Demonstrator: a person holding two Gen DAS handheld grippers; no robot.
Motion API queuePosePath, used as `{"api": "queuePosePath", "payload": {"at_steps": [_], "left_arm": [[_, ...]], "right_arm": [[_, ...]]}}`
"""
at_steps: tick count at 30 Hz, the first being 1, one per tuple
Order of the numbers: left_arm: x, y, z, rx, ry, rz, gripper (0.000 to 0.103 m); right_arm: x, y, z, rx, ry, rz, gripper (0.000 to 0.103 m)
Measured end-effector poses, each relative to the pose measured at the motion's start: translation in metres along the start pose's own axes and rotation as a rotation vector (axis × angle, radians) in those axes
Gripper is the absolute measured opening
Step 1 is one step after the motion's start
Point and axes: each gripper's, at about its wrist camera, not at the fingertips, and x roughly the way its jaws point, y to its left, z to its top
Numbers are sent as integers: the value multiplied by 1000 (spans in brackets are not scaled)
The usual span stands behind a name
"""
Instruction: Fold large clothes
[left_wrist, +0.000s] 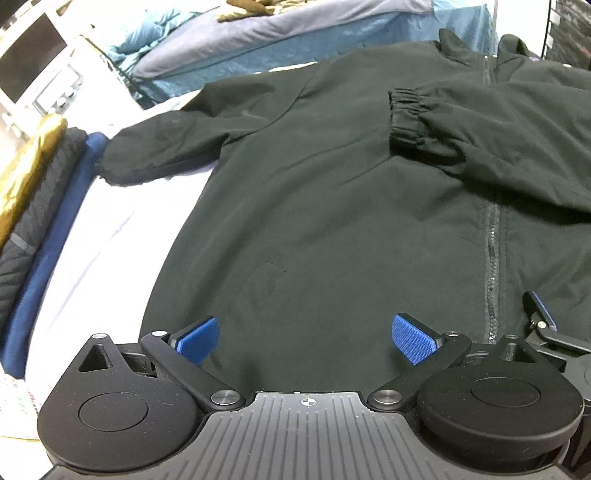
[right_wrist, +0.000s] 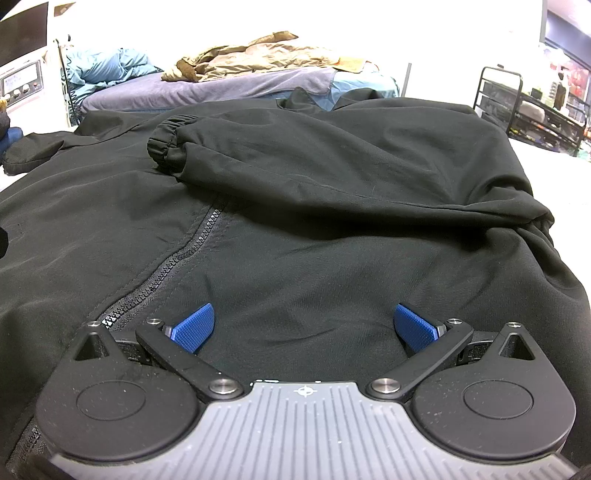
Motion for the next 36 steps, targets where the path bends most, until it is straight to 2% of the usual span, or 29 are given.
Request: {"api": "queuePosePath", "payload": {"at_steps": [4, 10, 14, 20, 24, 27, 30, 32, 36], "left_arm": [[5, 7, 1, -17, 43, 23, 103], [16, 5, -4, 8, 162, 117, 103], [23, 2, -6, -20, 215, 128, 103], [20, 9, -7, -70, 177, 86, 103], [25, 32, -5, -131, 153, 45, 103], [32, 64, -1, -171, 117, 7, 103], [47, 114, 8, -209, 80, -42, 103], [60, 155, 17, -241, 64, -40, 103], [84, 249, 46, -327, -35, -40, 103]], "right_arm": [[0, 0, 0, 0, 0, 0, 103], [0, 0, 0, 0, 0, 0, 103], [0, 0, 0, 0, 0, 1, 103], [0, 0, 0, 0, 0, 1, 103], [0, 0, 0, 0, 0, 1, 103], [0, 0, 0, 0, 0, 1, 103], [0, 0, 0, 0, 0, 1, 103], [0, 0, 0, 0, 0, 1, 103], [0, 0, 0, 2, -1, 1, 103]]}}
